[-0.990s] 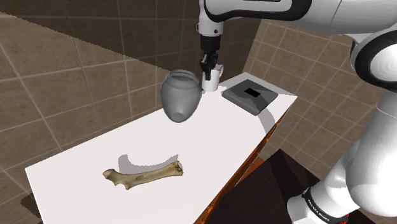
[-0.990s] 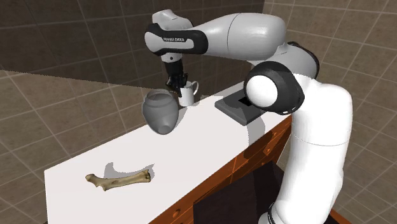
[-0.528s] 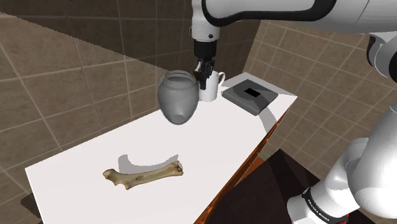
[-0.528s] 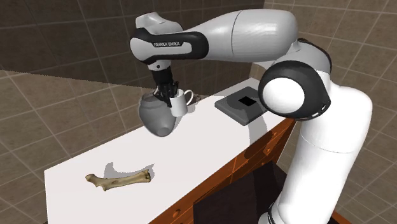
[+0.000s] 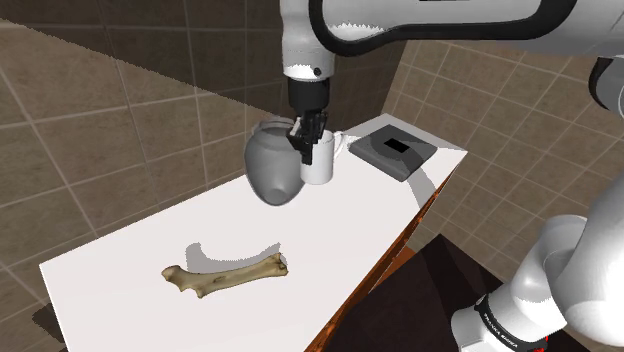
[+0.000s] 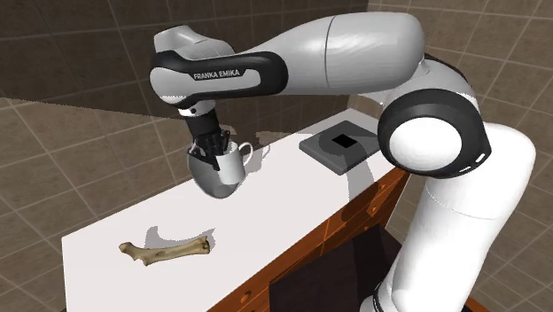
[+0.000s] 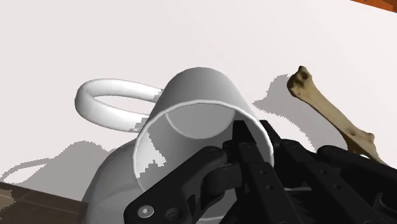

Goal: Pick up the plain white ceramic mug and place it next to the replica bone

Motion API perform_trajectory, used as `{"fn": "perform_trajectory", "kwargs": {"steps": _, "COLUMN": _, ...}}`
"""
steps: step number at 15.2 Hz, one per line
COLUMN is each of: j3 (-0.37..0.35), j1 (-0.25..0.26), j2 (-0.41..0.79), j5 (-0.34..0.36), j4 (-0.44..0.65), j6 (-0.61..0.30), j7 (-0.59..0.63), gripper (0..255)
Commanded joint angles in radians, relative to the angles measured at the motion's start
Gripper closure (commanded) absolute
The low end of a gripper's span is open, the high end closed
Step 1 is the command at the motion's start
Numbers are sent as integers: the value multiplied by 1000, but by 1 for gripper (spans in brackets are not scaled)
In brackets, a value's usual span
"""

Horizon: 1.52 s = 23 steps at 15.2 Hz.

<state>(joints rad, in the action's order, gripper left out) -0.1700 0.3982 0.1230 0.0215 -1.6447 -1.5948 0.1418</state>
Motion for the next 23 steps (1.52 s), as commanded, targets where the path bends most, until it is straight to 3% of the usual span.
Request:
{"fn": "perform_trajectory", "kwargs": {"steps": 1, "j3": -20, "j1": 24, "j2": -12, "j5": -7, "j4": -14, "j6": -3, "j7": 45, "gripper": 255}}
{"fn": "perform_trajectory", "kwargs": {"steps": 12, "j3": -132, "j1": 167, "j2": 23, "j5": -27, "j4": 26, "j6": 0, "j7": 298, "gripper": 255}}
{"fn": "perform_trajectory", "kwargs": {"steps": 23, "j3": -228, "j1": 340, "j2": 187, "j5": 7, "j4": 229, "j6": 39, "j7": 560, "gripper": 255}}
